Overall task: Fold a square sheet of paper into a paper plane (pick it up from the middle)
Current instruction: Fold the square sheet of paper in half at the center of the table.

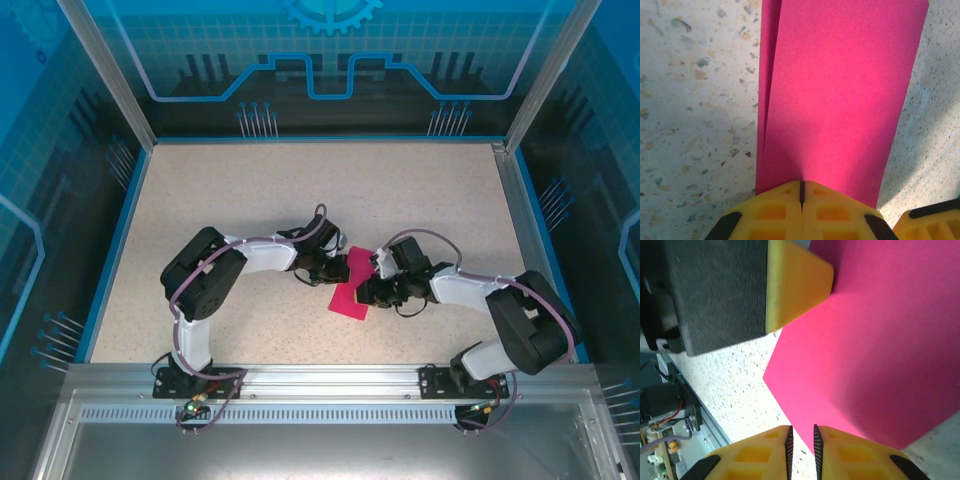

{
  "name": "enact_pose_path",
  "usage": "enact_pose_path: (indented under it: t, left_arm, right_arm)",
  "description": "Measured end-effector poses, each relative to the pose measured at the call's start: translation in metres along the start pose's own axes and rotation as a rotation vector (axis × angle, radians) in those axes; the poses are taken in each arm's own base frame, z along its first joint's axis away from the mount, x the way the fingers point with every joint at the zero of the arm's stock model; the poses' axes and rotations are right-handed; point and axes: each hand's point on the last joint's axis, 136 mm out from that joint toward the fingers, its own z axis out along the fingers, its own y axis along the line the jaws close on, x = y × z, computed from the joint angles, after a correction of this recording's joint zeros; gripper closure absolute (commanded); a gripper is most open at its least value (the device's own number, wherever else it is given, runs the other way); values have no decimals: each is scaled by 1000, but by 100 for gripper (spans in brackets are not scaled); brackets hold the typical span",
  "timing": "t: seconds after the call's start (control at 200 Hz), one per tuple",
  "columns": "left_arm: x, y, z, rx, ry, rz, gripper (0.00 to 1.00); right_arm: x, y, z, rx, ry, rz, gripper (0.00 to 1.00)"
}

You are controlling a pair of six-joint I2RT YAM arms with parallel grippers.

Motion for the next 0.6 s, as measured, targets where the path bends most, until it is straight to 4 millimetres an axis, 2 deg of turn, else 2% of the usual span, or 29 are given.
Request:
enact_pose_path:
  t: [0.22, 0.32, 0.455, 0.6]
  left_arm:
    - [0, 0, 0, 1, -1, 1, 100]
    - [0, 0, 0, 0, -1, 0, 100]
    - [0, 0, 0, 0, -1, 0, 100]
    - [0, 0, 0, 0, -1, 0, 100]
  right_arm:
    - [15, -18, 10, 30, 41, 33, 79]
    - [15, -18, 10, 25, 37, 36, 79]
    - [13, -13, 4, 23, 17, 30, 79]
    - [7, 4, -8, -6, -34, 0, 78]
